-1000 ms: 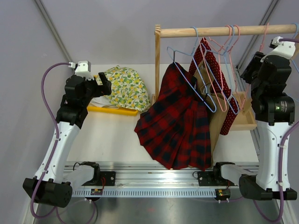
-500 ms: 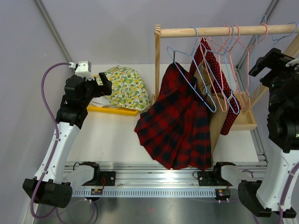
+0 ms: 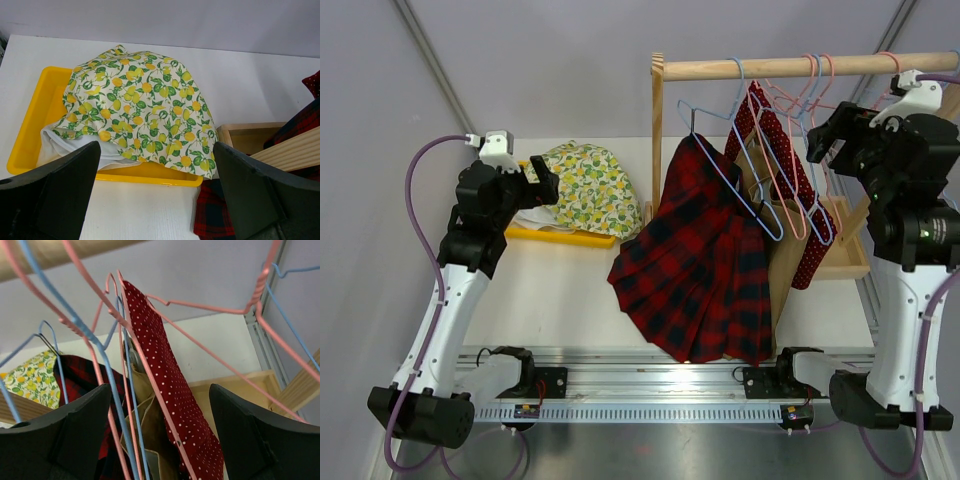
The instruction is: Remove the skirt from the hanger
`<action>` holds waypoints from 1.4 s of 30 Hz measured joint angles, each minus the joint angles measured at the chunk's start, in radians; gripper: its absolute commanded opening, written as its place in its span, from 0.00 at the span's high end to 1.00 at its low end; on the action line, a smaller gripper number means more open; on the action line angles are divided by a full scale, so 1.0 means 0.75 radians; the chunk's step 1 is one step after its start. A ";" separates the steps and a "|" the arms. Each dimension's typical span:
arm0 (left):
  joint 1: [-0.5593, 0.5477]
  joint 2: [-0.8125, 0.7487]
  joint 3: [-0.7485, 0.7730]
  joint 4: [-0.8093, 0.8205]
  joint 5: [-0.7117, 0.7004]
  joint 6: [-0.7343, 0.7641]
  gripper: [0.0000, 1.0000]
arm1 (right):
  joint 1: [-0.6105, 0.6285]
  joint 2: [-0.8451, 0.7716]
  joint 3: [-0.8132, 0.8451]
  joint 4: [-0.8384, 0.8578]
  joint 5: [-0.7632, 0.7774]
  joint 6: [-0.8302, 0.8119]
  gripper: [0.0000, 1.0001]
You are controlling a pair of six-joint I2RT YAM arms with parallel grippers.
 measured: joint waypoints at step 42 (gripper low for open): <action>-0.092 0.001 0.082 -0.042 0.010 0.037 0.01 | 0.001 0.043 -0.185 0.092 -0.008 0.004 1.00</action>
